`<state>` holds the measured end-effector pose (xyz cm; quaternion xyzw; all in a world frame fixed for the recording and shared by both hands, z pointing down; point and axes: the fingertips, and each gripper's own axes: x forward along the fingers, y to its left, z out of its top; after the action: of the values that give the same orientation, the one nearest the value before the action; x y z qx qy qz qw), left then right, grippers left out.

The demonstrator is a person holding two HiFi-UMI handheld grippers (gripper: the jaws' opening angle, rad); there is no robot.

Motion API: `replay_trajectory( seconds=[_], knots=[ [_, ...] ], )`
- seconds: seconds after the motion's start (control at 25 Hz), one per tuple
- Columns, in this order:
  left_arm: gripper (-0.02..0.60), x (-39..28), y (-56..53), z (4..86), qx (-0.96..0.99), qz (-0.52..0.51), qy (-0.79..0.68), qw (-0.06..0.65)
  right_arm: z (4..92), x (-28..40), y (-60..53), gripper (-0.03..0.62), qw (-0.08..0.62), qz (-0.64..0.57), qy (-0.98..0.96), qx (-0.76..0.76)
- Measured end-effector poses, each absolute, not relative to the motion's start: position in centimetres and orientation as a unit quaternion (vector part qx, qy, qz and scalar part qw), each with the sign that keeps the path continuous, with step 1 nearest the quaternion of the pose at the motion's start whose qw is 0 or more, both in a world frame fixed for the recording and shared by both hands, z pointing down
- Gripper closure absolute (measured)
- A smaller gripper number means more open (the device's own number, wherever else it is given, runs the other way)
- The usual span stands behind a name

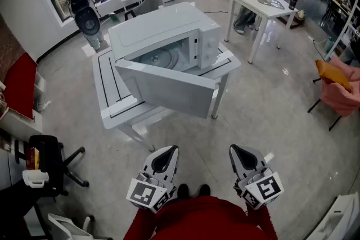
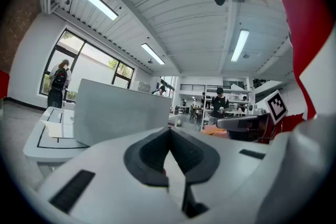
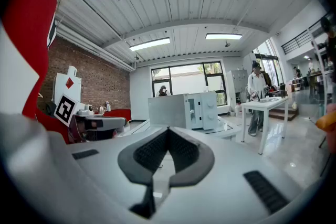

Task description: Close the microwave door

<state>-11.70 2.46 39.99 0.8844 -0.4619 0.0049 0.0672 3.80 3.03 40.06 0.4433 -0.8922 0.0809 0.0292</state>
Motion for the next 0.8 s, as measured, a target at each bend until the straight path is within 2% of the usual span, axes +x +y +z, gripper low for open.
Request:
replay_trajectory(
  seconds=[0.8],
  knots=[
    [0.571, -11.87, 2.54, 40.47, 0.886, 0.006, -0.459, 0.071, 40.86, 3.62, 3.44, 0.580, 0.018, 0.106, -0.894, 0.435]
  ],
)
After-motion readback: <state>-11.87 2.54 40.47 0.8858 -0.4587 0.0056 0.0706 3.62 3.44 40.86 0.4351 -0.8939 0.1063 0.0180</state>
